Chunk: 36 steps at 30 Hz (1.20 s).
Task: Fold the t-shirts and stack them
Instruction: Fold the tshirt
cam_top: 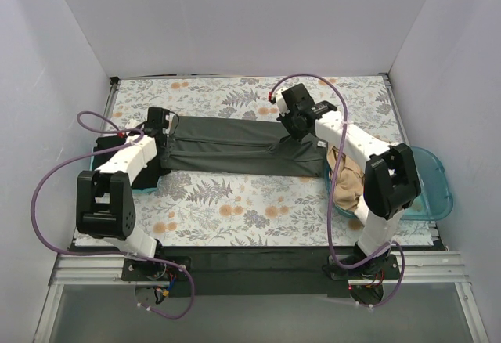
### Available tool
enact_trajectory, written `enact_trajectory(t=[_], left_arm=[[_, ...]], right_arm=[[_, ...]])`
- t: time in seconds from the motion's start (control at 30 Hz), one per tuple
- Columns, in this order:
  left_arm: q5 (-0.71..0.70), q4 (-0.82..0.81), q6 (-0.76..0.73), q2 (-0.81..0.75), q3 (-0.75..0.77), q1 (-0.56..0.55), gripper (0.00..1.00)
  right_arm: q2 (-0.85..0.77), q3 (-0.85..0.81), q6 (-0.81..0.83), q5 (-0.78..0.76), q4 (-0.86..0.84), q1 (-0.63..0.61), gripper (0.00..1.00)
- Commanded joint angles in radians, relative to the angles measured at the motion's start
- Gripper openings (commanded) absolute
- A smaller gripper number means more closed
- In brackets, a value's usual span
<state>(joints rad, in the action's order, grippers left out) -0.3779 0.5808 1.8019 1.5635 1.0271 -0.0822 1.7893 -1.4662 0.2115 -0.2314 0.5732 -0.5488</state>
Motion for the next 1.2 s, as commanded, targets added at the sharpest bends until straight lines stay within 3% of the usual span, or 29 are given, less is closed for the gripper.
enact_trajectory(t=[0.0,0.33,0.4,0.43,0.47,0.5,0.57,0.67,0.7,0.93,1.17], left_arm=[[-0.020,-0.041,-0.042,0.016,0.042,0.012,0.00],[0.031,-0.101,-0.093,0.133,0.085,0.012,0.00],[0.033,-0.104,-0.107,0.153,0.096,0.012,0.08],[0.034,-0.108,-0.113,0.161,0.100,0.012,0.14],[0.036,-0.108,-0.119,0.165,0.105,0.012,0.28],[0.040,-0.110,-0.130,0.168,0.111,0.012,0.34],[0.045,-0.111,-0.137,0.164,0.114,0.012,0.53],[0.054,-0.116,-0.156,0.132,0.125,0.012,0.64],[0.066,-0.121,-0.170,0.121,0.126,0.012,0.71],[0.215,-0.182,-0.292,0.044,0.137,-0.033,0.87],[0.375,-0.243,-0.418,0.168,0.207,-0.067,0.90]], right_arm=[[0.039,-0.062,0.037,0.029,-0.016,0.010,0.01],[0.185,-0.143,0.003,-0.071,-0.041,0.024,0.01],[0.220,-0.158,-0.009,-0.086,-0.044,0.026,0.01],[0.231,-0.172,-0.014,-0.097,-0.045,0.026,0.08],[0.249,-0.181,-0.023,-0.101,-0.044,0.027,0.20],[0.255,-0.187,-0.032,-0.114,-0.044,0.027,0.32],[0.259,-0.207,-0.058,-0.137,-0.044,0.027,0.40],[0.230,-0.215,-0.080,-0.161,-0.044,0.029,0.61],[0.214,-0.214,-0.099,-0.169,-0.044,0.027,0.98],[0.016,-0.065,-0.204,-0.142,-0.068,0.020,0.98],[-0.266,0.343,-0.394,0.084,-0.243,0.000,0.98]])
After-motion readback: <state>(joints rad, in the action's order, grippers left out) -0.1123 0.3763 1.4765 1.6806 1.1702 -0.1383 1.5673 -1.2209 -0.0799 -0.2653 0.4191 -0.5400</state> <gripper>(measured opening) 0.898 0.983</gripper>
